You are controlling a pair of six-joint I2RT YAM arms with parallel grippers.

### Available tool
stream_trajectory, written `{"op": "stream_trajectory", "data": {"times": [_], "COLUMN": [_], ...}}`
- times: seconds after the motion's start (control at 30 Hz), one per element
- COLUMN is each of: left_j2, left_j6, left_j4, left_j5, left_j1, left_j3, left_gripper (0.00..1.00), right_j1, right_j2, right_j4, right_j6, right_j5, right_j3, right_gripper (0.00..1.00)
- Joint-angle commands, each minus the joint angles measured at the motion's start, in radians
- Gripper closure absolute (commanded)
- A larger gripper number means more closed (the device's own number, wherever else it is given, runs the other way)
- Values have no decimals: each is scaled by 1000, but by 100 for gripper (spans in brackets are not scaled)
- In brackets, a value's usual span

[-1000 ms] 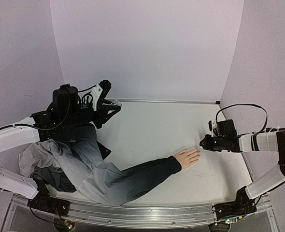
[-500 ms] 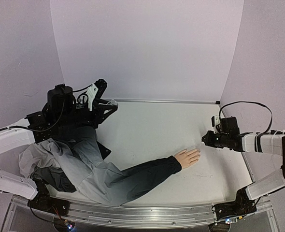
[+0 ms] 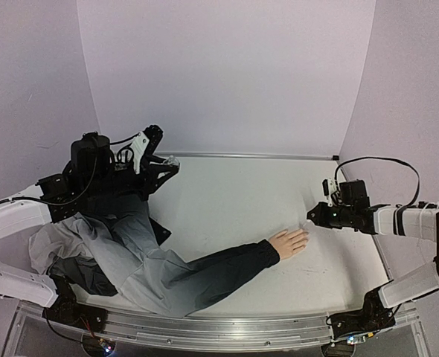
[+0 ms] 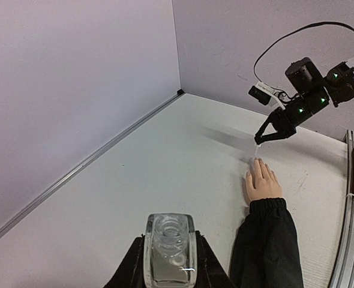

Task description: Paint the nails

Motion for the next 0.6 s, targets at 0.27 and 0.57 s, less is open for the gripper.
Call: {"op": "stream_trajectory", "data": {"times": [0.27,0.57], "left_j2": [-4,5], "left_j6": [14,14], "left_j4": [36,36], "left_j5": [-8,-6], "left_j1": [4,3], "left_j3": [5,8], "left_gripper": [100,100], "right_j1": [-2,-2], "right_j2": [34,44], "right_j4": [-21,8], "right_j6": [-4,-10], "right_j5": [15,14], "right_j3": [1,1], "right_gripper": [100,100]}}
